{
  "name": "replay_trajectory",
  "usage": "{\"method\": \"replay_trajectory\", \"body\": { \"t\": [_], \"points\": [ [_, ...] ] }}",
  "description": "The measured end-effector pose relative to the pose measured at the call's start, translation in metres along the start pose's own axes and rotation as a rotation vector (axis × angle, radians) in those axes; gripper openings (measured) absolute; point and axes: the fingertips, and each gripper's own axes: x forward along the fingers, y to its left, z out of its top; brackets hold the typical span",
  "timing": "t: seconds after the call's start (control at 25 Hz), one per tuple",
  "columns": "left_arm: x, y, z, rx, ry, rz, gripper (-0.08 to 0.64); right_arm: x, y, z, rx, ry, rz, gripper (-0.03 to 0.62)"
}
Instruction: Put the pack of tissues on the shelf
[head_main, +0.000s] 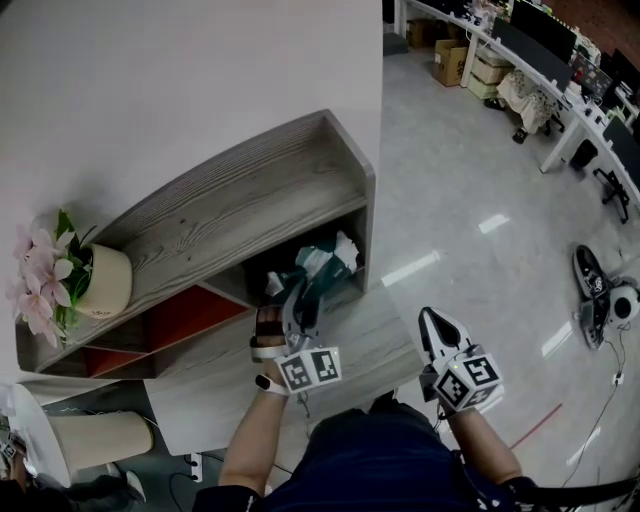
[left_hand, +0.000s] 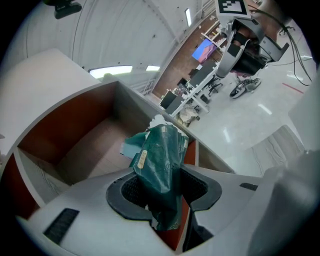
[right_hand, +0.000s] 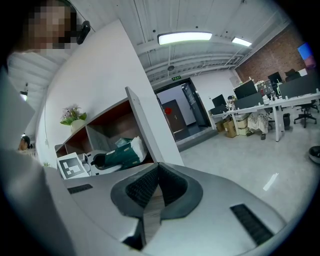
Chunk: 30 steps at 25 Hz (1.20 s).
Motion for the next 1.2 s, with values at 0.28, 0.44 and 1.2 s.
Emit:
{"method": "replay_trajectory", "body": {
  "t": [0.28, 0.44, 1.2],
  "points": [
    [0.017, 0.001, -0.004, 0.011, 0.019, -0.007, 0.172, 0.006, 0.001, -0.001, 0.006, 0.008, -0.003, 0.011],
    [0.026, 0.000, -0.006, 0.014, 0.022, -0.010, 0.172, 0.007, 0.000, -0.002, 0.010, 0.011, -0.003, 0.011],
    [0.058, -0.005, -0.018, 0.043, 0.059, -0.027, 0.172, 0.014, -0.004, -0.013, 0.028, 0.040, -0.006, 0.011]
  ]
}}
